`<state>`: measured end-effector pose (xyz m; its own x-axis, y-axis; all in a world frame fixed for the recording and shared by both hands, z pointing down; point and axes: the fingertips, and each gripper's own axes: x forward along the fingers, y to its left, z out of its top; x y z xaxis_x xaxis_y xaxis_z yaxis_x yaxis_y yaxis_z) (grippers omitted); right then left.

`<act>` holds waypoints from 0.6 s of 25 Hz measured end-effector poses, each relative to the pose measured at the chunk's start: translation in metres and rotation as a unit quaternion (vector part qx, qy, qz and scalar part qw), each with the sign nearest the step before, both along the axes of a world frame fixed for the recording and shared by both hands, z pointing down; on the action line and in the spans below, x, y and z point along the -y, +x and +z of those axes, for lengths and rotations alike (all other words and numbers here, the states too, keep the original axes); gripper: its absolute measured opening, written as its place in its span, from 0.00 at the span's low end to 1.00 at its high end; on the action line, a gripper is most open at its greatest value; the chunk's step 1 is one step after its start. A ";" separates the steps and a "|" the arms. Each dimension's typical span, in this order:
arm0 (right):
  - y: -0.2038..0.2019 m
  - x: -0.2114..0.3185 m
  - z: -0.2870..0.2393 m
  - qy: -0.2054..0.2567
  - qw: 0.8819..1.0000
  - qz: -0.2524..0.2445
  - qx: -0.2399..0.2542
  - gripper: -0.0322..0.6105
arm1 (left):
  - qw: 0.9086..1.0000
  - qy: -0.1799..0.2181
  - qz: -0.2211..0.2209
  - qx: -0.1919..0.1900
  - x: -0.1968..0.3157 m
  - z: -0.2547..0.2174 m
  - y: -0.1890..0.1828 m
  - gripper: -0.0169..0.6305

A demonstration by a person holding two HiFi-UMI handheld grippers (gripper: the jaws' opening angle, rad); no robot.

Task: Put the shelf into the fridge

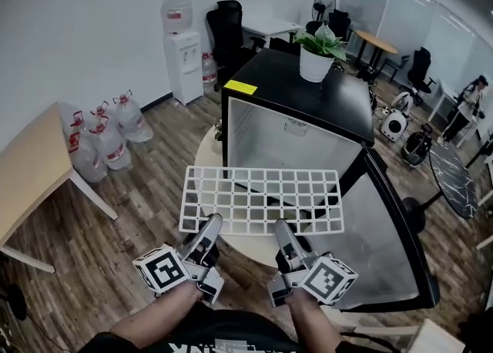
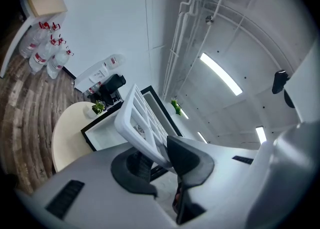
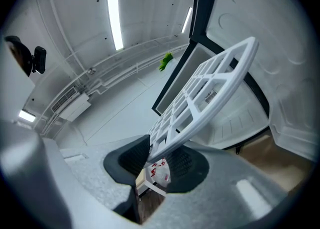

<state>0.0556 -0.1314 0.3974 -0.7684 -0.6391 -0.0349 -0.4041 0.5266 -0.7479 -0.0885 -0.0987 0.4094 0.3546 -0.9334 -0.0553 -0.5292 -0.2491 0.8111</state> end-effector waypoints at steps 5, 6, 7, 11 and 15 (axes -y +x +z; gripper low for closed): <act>-0.003 0.021 0.006 -0.001 0.999 0.045 0.006 0.20 | 0.999 0.013 0.047 -0.008 0.035 0.000 -0.002 0.14; -0.001 0.024 0.009 -0.001 0.999 0.053 0.004 0.20 | 0.998 0.013 0.055 -0.008 0.041 0.003 -0.001 0.14; -0.001 0.028 0.011 -0.002 0.998 0.062 0.001 0.20 | 0.998 0.011 0.063 -0.007 0.047 0.004 -0.002 0.14; -0.004 0.048 0.027 -0.029 0.993 0.108 -0.027 0.20 | 0.996 0.001 0.093 -0.011 0.075 0.010 -0.015 0.14; -0.004 0.060 0.039 -0.049 0.985 0.159 -0.044 0.20 | 0.992 -0.001 0.124 -0.011 0.097 0.018 -0.021 0.14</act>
